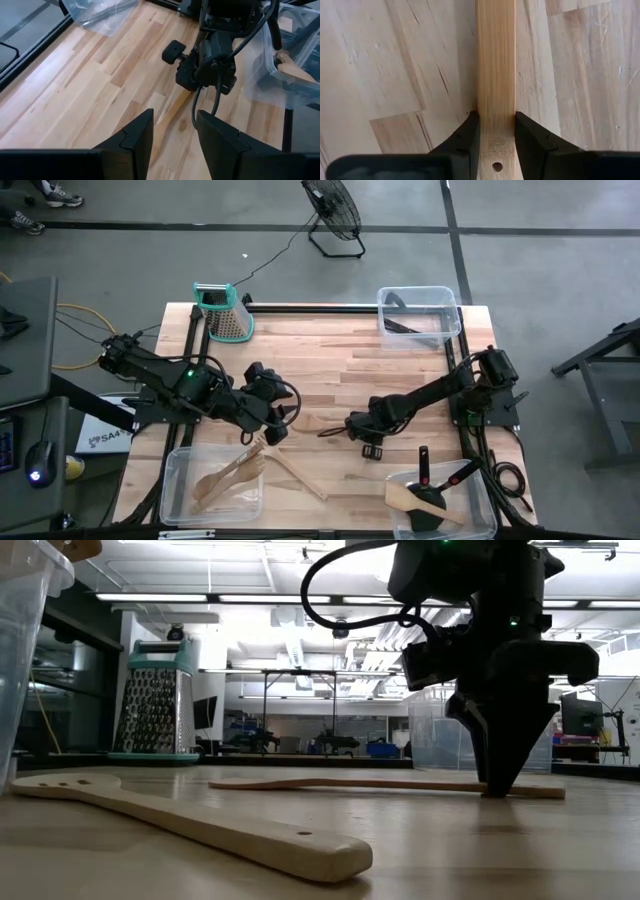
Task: Pick & Place Kitchen Items
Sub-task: Put the light brown frying spatula into the bottom left transparent bin
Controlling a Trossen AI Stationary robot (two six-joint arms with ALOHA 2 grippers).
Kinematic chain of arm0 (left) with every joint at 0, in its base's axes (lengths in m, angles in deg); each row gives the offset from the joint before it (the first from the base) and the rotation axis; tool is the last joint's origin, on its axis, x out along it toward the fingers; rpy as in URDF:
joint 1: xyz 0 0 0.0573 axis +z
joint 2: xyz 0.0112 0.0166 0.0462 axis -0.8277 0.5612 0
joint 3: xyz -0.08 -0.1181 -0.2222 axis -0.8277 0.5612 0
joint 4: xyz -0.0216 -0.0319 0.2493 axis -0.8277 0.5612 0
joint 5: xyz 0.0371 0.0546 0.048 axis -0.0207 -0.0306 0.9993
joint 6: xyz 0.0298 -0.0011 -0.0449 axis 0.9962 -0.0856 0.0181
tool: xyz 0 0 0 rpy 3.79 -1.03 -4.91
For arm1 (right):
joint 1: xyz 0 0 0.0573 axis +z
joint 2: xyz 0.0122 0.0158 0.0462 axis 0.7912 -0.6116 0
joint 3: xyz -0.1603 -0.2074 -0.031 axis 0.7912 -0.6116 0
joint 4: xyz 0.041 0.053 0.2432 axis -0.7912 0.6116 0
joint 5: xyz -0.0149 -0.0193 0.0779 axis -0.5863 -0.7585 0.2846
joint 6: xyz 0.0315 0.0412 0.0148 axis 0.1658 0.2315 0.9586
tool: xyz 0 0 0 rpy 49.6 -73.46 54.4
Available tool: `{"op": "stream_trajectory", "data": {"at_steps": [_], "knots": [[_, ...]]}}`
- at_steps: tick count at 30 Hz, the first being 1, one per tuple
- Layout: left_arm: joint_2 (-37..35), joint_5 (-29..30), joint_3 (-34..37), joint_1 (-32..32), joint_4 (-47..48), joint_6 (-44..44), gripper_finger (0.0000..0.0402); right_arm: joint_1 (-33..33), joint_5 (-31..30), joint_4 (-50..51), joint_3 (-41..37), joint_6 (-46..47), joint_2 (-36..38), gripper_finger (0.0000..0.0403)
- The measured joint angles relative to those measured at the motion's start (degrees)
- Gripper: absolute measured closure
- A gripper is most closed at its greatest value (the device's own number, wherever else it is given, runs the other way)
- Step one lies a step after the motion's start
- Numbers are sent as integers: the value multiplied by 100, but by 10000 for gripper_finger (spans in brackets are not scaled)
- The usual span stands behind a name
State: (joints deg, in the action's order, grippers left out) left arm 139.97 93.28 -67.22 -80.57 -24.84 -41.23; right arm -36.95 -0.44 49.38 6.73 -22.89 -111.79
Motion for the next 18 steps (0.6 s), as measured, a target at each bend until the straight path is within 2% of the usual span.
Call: {"op": "stream_trajectory", "data": {"at_steps": [18], "knots": [[-2,468,0,2,-21,-13,252,-616,3,702,-22,-516,1051,317]]}}
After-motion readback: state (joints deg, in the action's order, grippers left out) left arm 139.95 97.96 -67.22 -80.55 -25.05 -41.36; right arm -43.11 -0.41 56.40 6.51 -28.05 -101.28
